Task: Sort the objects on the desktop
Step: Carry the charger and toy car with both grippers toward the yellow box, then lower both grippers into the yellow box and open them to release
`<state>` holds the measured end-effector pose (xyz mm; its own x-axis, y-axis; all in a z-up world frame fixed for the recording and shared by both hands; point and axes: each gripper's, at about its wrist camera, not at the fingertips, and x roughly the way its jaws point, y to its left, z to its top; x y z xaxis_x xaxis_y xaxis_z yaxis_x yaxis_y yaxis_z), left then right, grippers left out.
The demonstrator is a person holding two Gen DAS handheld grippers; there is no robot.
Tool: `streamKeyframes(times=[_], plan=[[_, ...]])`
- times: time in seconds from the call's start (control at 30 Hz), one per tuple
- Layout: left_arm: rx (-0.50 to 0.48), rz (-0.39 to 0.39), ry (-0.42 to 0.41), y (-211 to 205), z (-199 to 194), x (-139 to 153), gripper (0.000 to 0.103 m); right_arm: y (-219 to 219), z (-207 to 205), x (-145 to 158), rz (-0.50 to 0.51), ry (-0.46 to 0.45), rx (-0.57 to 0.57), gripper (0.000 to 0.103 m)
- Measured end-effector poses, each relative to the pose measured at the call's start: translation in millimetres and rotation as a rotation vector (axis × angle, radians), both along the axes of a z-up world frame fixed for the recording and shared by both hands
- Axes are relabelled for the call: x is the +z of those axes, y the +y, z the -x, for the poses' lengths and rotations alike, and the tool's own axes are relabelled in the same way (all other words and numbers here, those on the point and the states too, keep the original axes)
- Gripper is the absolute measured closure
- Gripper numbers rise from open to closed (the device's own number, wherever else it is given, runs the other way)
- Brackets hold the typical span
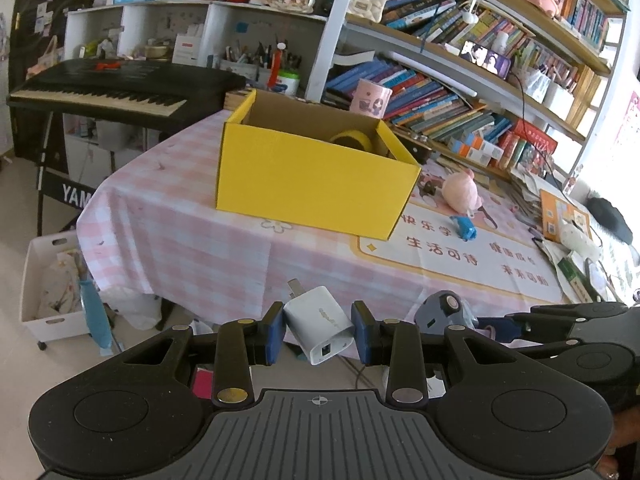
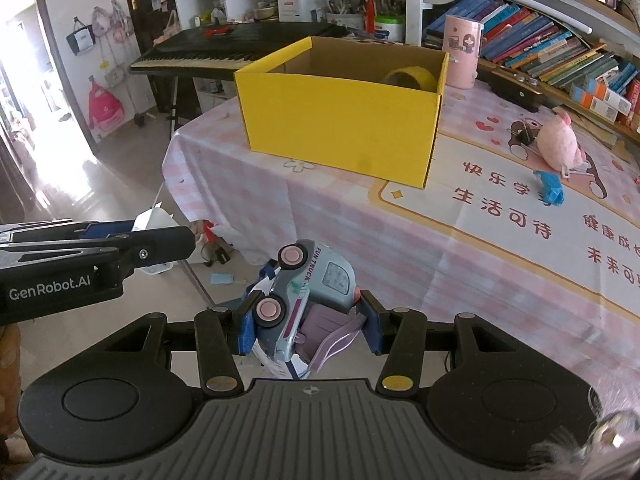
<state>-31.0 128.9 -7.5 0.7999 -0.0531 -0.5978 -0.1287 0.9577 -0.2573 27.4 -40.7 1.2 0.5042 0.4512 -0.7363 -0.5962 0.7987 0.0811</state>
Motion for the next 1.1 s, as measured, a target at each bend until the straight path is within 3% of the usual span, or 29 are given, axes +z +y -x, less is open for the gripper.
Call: streamKeyframes(times=[0.73, 1.1], plan=[[0.067, -0.002, 0.026, 13.7, -27.3, -5.9, 0.069, 25.2, -33.1, -2.2, 0.017, 0.007, 0.091, 0.056], [0.112, -0.028, -0.063, 20.7, -75.4, 21.3, 0.069, 31.9, -90.5, 31.4, -0.068, -0.116, 0.134, 0.056]])
